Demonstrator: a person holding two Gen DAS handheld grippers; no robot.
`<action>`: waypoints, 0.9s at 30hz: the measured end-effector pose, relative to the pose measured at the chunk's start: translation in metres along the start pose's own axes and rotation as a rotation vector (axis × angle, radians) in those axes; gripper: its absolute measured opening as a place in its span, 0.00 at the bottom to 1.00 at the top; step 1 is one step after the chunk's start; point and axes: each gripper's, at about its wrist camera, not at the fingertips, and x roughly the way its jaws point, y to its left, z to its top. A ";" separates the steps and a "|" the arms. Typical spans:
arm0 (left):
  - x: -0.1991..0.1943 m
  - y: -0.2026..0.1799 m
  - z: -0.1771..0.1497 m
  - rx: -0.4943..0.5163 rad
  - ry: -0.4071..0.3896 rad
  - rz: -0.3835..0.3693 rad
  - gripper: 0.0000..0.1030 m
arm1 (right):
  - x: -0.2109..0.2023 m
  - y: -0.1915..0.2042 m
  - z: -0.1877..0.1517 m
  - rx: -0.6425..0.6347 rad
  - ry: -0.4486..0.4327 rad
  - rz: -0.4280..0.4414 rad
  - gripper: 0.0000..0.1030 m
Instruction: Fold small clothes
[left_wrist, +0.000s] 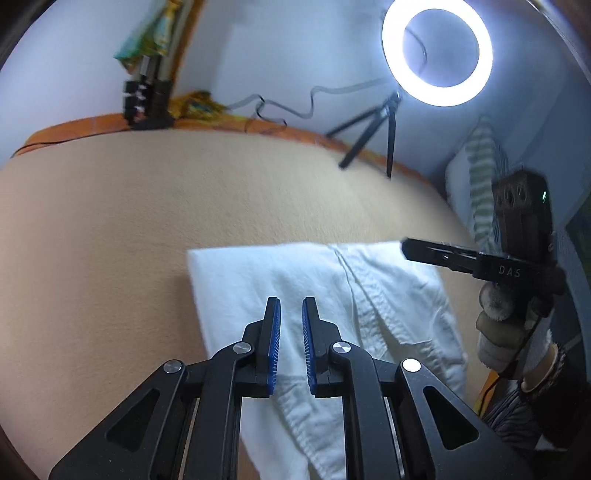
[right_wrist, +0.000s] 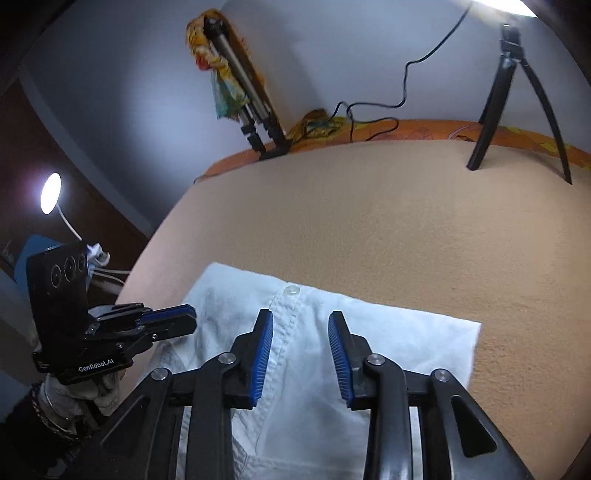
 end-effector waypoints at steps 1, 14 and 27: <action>-0.012 0.007 -0.001 -0.043 -0.014 -0.019 0.21 | -0.011 -0.005 -0.002 0.023 -0.018 0.002 0.36; -0.021 0.057 -0.054 -0.408 0.070 -0.178 0.48 | -0.056 -0.089 -0.064 0.308 0.007 0.044 0.61; 0.007 0.063 -0.053 -0.490 0.097 -0.258 0.48 | -0.046 -0.083 -0.098 0.360 0.048 0.194 0.58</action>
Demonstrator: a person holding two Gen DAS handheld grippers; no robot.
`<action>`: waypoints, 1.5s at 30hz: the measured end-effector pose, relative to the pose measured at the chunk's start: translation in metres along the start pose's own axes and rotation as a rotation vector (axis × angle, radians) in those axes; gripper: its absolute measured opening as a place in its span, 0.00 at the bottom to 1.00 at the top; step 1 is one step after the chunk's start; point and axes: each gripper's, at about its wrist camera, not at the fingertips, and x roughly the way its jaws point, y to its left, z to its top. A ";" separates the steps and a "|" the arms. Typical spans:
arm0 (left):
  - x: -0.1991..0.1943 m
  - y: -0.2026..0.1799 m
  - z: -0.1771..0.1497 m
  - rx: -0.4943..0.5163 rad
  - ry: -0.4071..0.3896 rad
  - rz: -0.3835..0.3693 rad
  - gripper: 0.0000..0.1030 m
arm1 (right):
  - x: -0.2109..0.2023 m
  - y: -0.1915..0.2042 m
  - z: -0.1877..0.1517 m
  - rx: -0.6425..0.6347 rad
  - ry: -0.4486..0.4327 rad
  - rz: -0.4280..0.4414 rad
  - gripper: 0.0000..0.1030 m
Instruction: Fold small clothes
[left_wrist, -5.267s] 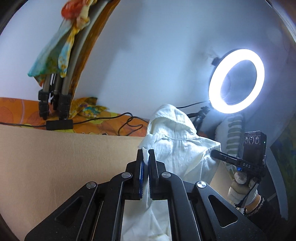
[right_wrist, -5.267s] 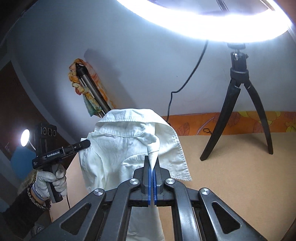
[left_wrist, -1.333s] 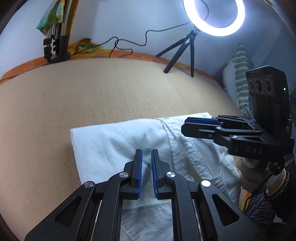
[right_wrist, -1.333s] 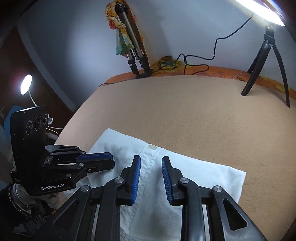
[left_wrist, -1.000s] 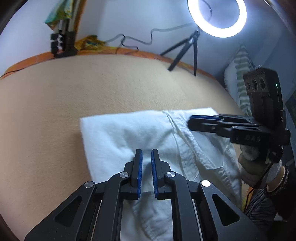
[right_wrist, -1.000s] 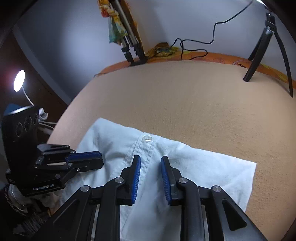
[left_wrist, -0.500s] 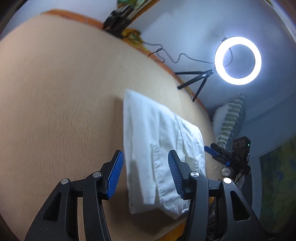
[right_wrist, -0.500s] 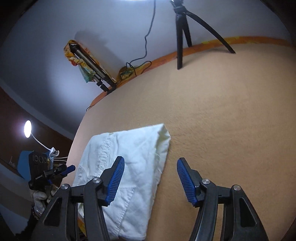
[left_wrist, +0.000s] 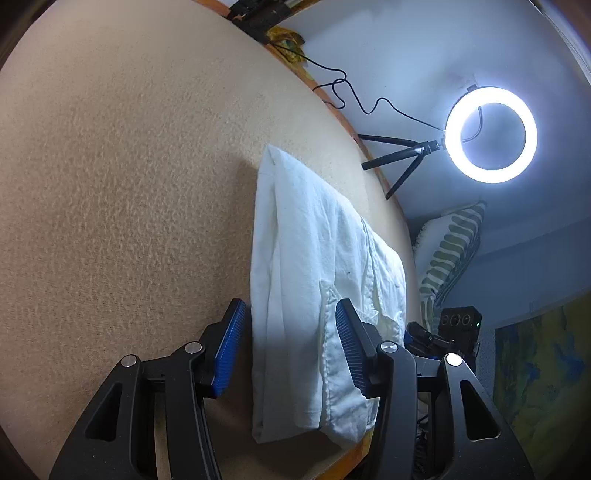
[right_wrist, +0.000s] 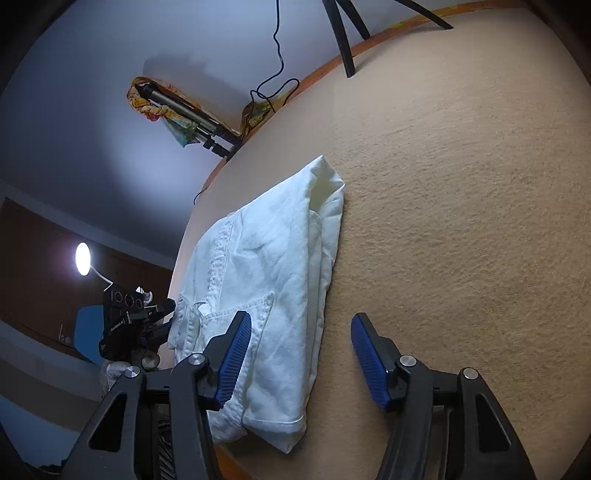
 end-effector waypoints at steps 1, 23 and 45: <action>0.001 0.001 0.001 -0.005 0.000 -0.008 0.48 | 0.001 0.000 -0.001 0.001 0.004 0.008 0.57; 0.021 -0.026 -0.001 0.202 -0.054 0.139 0.22 | 0.032 0.035 -0.002 -0.065 0.027 -0.046 0.24; 0.029 -0.135 -0.057 0.720 -0.201 0.294 0.15 | 0.013 0.136 -0.030 -0.570 -0.098 -0.423 0.13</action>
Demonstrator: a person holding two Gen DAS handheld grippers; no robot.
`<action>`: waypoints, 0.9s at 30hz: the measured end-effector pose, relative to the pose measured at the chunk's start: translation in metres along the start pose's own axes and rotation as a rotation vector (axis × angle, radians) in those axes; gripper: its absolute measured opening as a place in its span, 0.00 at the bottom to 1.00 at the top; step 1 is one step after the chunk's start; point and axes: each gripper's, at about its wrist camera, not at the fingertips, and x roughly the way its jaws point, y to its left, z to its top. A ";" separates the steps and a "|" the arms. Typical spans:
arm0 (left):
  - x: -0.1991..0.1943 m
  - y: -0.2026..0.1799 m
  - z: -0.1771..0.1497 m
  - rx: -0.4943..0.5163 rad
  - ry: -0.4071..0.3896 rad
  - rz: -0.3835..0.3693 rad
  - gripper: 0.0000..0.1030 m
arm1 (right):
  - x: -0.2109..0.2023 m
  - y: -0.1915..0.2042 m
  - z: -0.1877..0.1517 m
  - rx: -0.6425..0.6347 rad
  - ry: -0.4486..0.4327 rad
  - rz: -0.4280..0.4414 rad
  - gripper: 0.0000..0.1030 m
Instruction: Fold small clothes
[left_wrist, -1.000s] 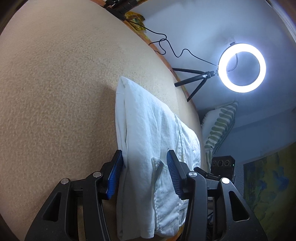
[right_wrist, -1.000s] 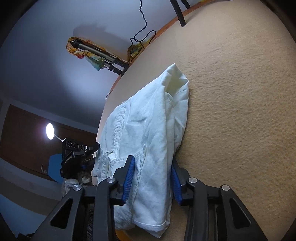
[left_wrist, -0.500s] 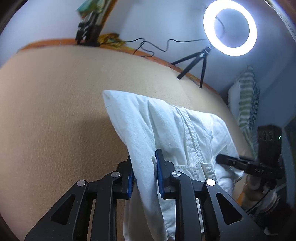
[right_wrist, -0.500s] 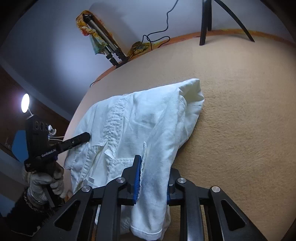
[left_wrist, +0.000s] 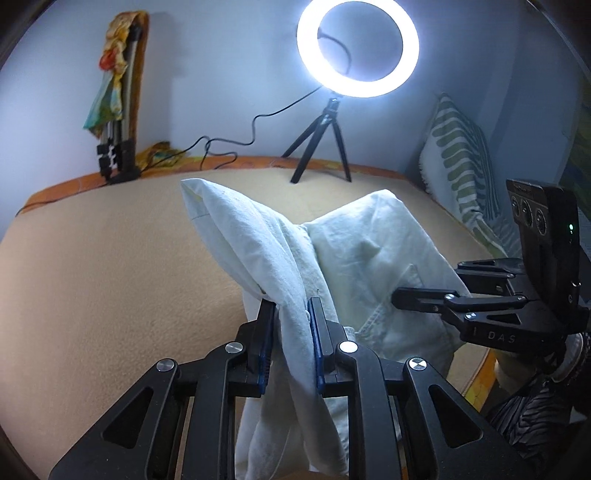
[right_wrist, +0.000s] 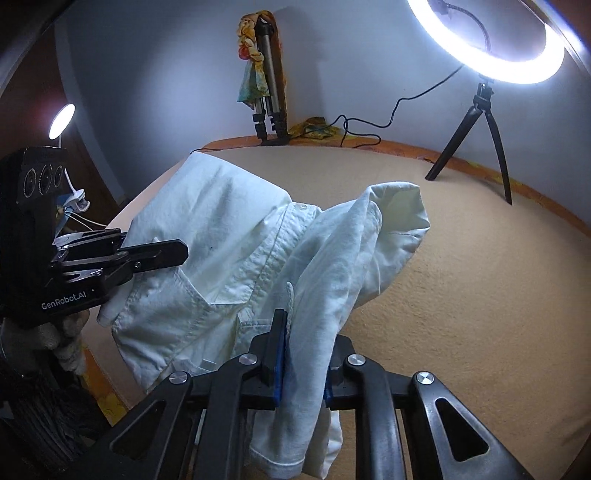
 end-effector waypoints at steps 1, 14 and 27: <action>0.000 -0.005 0.002 0.010 -0.006 -0.009 0.15 | -0.004 -0.002 0.002 -0.001 -0.010 -0.004 0.13; 0.023 -0.055 0.037 0.081 -0.049 -0.117 0.15 | -0.049 -0.040 0.011 0.008 -0.064 -0.077 0.12; 0.087 -0.112 0.083 0.102 -0.057 -0.234 0.15 | -0.078 -0.117 0.021 0.039 -0.085 -0.221 0.12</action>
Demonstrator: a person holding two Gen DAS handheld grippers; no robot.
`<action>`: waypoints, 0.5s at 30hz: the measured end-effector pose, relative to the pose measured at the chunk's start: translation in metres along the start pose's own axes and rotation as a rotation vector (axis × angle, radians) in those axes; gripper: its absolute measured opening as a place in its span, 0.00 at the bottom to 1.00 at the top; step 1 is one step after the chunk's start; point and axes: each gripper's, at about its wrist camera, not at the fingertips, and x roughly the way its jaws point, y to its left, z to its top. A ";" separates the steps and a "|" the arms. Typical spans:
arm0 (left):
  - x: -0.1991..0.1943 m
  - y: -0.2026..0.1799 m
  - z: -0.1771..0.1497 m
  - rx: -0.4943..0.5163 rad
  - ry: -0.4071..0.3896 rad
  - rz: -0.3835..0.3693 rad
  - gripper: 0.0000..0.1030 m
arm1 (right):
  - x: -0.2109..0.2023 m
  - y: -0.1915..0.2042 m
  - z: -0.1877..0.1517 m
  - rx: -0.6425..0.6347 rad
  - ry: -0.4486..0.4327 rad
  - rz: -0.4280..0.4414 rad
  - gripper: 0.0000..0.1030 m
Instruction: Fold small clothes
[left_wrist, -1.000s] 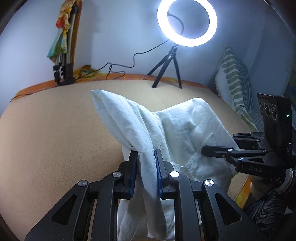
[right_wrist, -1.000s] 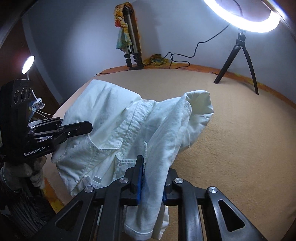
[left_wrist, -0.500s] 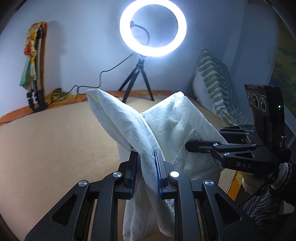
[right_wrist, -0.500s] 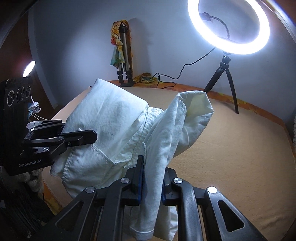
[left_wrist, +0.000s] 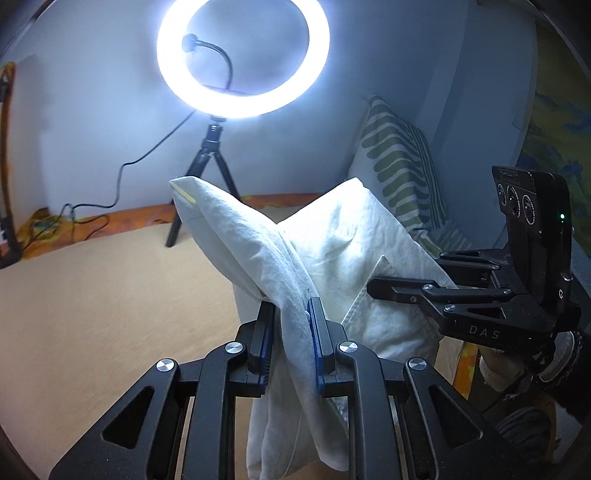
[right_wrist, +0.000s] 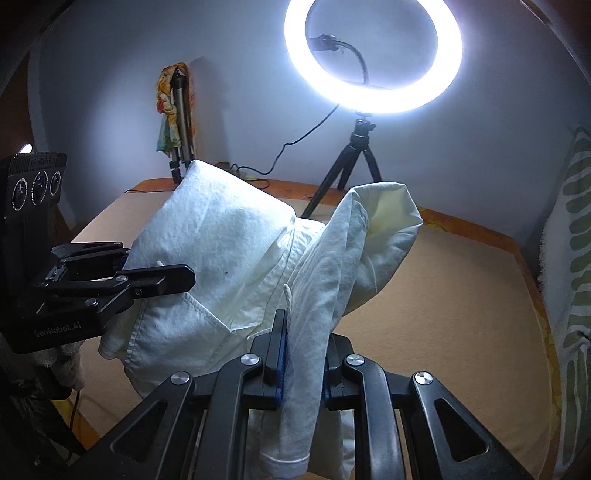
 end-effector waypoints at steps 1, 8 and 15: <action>0.008 -0.004 0.004 -0.001 -0.002 -0.008 0.15 | 0.000 -0.008 0.002 -0.003 -0.001 -0.016 0.12; 0.071 -0.028 0.032 -0.002 -0.012 -0.053 0.15 | 0.008 -0.073 0.018 -0.008 0.000 -0.118 0.12; 0.129 -0.033 0.041 -0.043 0.016 -0.063 0.15 | 0.034 -0.138 0.025 0.026 0.025 -0.160 0.12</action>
